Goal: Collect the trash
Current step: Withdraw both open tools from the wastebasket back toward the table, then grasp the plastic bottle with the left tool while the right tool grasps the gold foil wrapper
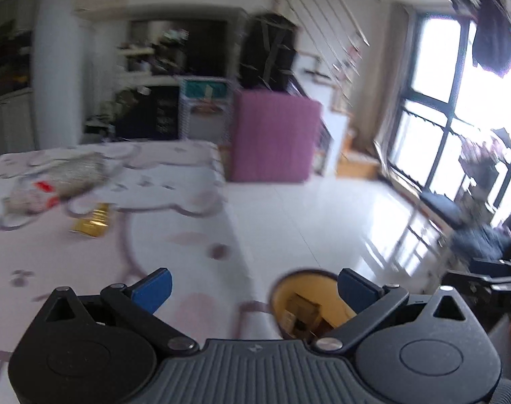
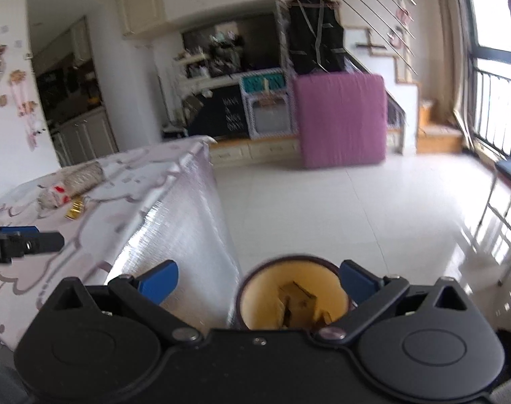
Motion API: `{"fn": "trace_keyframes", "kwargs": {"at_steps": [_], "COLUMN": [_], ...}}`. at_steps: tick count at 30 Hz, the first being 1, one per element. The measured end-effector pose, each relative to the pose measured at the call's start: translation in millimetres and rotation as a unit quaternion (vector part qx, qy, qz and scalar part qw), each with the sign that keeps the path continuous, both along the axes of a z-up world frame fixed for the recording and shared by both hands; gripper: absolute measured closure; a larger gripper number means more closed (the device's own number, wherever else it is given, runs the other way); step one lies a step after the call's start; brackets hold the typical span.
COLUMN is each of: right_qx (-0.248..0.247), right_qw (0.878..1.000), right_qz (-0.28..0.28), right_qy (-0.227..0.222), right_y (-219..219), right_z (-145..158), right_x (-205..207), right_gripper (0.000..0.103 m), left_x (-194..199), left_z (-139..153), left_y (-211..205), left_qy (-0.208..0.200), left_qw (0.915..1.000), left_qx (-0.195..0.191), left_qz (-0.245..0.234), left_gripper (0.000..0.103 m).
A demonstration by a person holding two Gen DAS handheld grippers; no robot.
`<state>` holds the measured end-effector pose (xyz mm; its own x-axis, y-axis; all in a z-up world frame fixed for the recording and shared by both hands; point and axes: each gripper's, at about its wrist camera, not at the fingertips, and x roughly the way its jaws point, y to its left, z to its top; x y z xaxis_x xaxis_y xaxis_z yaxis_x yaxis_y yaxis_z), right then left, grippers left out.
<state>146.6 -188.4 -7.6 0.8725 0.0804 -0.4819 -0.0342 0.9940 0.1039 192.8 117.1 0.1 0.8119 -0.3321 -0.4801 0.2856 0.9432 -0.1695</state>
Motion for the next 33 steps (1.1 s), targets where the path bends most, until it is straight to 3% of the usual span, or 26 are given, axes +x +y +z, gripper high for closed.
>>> {"fn": "trace_keyframes", "kwargs": {"at_steps": [11,15,21,27,33], "right_qx": [-0.013,-0.006,0.005,0.051,0.032], "right_qw": [0.996,0.994,0.991,0.983,0.981], "right_qz": [0.065,0.084,0.119,0.170,0.188], "right_qy": [-0.057,-0.075,-0.066,-0.040,-0.028], "right_y": [77.6,105.1,159.3,213.0,266.3], "right_z": [7.7,7.3,7.0,6.1,-7.5], "right_x": [19.0,32.6,65.5,105.6,143.8], "right_gripper": [0.000,0.000,0.000,0.000,0.000], "left_x": [-0.9,3.3,47.4,109.3,162.2], "left_z": [6.4,0.6,-10.1,-33.3,-61.8], "left_y": [138.8,187.4,233.6,265.8,296.3], "left_qy": [-0.061,-0.083,-0.086,-0.067,-0.043], "left_qw": [0.9903,0.9877,0.9896,0.9905,0.9816], "left_qx": [0.015,0.024,0.033,-0.034,-0.109], "left_qz": [0.124,0.131,0.110,0.115,0.151], "left_gripper": [0.000,0.000,0.000,0.000,0.000]}}
